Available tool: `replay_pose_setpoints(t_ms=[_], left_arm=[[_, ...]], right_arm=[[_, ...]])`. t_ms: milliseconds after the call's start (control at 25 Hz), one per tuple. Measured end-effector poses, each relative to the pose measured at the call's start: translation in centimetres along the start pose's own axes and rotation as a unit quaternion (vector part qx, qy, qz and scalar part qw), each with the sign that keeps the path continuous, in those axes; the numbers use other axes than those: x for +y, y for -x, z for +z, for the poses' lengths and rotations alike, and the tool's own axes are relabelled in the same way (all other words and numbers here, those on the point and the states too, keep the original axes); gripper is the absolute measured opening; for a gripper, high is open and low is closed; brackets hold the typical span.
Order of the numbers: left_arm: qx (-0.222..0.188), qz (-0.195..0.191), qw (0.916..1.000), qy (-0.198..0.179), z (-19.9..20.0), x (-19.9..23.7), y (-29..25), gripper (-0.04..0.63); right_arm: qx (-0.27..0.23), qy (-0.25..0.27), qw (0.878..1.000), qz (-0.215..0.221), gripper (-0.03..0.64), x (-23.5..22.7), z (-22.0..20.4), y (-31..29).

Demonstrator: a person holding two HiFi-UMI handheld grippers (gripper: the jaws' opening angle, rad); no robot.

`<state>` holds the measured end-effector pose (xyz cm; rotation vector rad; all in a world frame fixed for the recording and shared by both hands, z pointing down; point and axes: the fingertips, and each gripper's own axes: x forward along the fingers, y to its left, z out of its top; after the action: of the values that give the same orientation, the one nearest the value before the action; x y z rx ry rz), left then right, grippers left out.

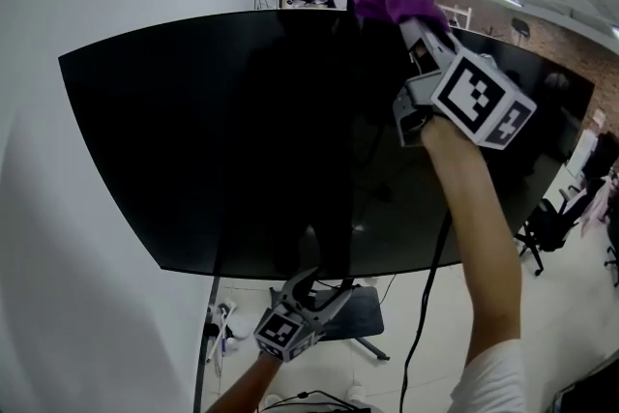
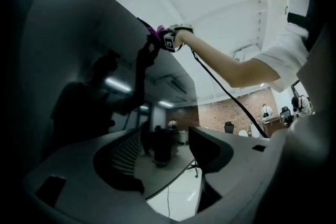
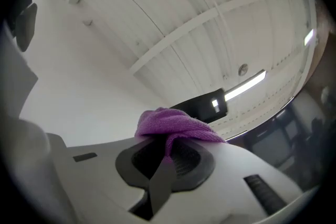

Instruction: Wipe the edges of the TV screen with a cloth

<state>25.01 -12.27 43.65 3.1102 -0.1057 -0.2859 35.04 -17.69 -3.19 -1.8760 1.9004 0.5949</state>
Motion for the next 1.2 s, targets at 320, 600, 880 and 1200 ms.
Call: replay_pose_setpoints(t_ms=[320,600,880,1200], left_arm=[[-0.012,-0.036,0.9982,0.046,0.3,-4.2,-3.1,0.265],[-0.001,0.044,0.9990,-0.001,-3.7,0.6,-1.0,0.264],[0.006,0.123,0.9923,0.012,-2.9,1.3,3.0,0.264],[0.020,0.193,0.9808,-0.022,-4.4,5.4,6.3,0.264]], right_arm=[[-0.007,0.137,0.988,-0.076,0.046,-9.7,0.8,12.8],[0.107,0.190,0.962,-0.162,0.044,-10.7,-19.2,30.9],[0.214,0.035,0.962,-0.165,0.040,-4.2,-35.5,39.9],[0.242,0.035,0.967,-0.069,0.037,-0.2,-38.1,36.4]])
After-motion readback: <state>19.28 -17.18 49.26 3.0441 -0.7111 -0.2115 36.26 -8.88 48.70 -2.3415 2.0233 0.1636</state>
